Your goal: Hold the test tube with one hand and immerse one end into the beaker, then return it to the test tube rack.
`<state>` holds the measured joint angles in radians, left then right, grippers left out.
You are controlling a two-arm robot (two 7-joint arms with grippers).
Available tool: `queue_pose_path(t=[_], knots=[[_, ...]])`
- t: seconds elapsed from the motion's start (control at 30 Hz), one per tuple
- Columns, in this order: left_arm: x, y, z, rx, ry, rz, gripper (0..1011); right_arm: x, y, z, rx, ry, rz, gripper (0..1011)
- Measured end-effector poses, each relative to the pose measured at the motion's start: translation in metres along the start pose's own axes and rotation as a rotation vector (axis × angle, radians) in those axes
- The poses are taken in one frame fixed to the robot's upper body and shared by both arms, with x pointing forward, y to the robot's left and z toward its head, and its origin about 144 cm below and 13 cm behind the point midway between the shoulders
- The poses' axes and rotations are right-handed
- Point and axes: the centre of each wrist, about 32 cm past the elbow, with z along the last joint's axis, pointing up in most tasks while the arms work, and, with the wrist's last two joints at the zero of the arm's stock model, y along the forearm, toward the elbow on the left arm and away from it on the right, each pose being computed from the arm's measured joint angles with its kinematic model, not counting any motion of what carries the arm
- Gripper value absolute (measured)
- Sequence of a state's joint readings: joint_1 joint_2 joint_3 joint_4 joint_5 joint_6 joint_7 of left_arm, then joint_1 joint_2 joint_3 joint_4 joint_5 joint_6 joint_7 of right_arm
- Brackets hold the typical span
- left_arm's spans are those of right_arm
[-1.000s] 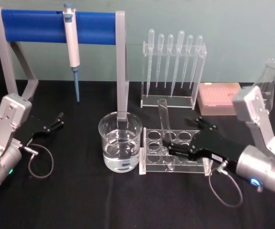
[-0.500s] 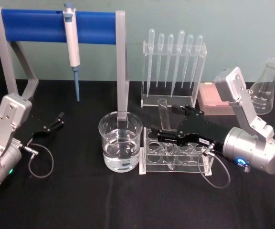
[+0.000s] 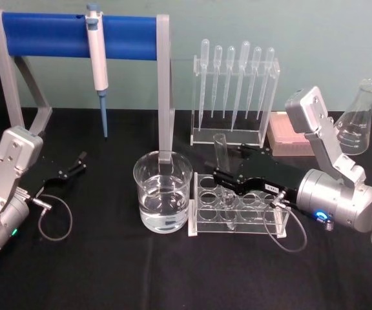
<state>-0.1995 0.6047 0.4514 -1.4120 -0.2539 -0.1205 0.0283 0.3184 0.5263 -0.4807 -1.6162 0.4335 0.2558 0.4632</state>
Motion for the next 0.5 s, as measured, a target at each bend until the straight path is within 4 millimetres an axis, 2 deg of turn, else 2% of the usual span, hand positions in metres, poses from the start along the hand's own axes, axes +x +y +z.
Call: queue_pose_path(t=[0.13, 0.23, 0.33, 0.4, 0.5], knots=[[0.0000, 0.0000, 0.0000, 0.000, 0.000, 0.000, 1000, -0.0009, 0.0020, -0.0020, -0.002, 0.007, -0.003, 457], [0.0000, 0.0000, 0.0000, 0.000, 0.000, 0.000, 1000, -0.0014, 0.0025, -0.0027, -0.003, 0.010, -0.004, 396], [0.0000, 0.0000, 0.0000, 0.000, 0.000, 0.000, 1000, -0.0020, 0.0022, -0.0025, -0.002, 0.009, -0.006, 274], [0.0000, 0.0000, 0.0000, 0.000, 0.000, 0.000, 1000, -0.0026, 0.0018, -0.0018, 0.001, 0.008, -0.007, 233], [0.0000, 0.0000, 0.0000, 0.000, 0.000, 0.000, 1000, -0.0037, 0.0003, -0.0005, 0.009, 0.007, -0.009, 226]])
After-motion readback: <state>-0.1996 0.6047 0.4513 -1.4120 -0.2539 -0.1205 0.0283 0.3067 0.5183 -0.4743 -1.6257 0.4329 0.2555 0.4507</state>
